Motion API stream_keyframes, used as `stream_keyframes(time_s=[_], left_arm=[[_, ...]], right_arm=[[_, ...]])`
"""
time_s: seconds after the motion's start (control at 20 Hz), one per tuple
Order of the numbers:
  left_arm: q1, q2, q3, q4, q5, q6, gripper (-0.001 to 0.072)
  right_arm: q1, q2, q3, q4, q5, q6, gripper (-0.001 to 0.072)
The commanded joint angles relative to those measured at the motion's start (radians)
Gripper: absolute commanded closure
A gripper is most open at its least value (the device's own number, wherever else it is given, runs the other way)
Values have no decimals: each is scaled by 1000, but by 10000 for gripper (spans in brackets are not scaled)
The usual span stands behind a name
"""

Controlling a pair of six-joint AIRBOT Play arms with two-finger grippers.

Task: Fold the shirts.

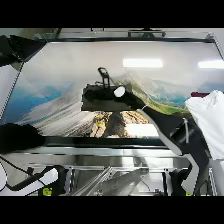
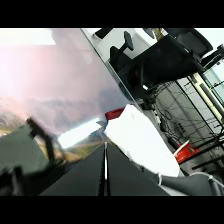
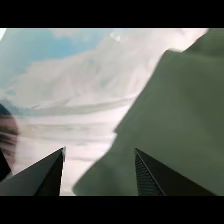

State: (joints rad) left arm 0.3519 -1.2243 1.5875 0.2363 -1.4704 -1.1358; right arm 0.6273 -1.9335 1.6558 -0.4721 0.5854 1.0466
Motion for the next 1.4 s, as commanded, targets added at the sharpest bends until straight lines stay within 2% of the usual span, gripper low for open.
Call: stream_keyframes(time_s=[0.0,0.05,0.1,0.15,0.3,0.5,0.65,0.85,0.95,1.0,1.05,1.1,1.15,1.35], left_arm=[[4,10,-32,-2,-4,31,683],[4,10,-32,-1,-4,37,683],[4,10,-32,0,-4,40,683],[4,10,-32,-1,-4,40,683],[4,10,-32,-1,-3,40,683],[4,10,-32,-1,1,74,683],[4,10,-32,0,-2,83,683],[4,10,-32,1,-5,99,683],[4,10,-32,5,-5,99,683],[4,10,-32,5,-5,99,683],[4,10,-32,5,-9,99,683],[4,10,-32,5,-18,98,683],[4,10,-32,5,-28,98,684],[4,10,-32,5,-40,97,684]], right_arm=[[-208,90,0,-123,332,48,232],[-283,109,0,-147,406,93,230],[-357,119,0,-181,466,139,164],[-417,119,0,-221,511,189,45],[-529,90,-1,-365,587,280,42],[-533,-2,0,-376,558,290,36],[-497,-83,0,-279,543,280,36],[-430,-140,0,-70,536,189,37],[-400,-150,0,-21,514,169,40],[-390,-151,0,-12,499,168,129],[-388,-150,3,-8,491,168,324],[-389,-150,6,24,492,147,614],[-395,-145,7,71,496,123,684],[-471,-59,20,234,480,76,686]])
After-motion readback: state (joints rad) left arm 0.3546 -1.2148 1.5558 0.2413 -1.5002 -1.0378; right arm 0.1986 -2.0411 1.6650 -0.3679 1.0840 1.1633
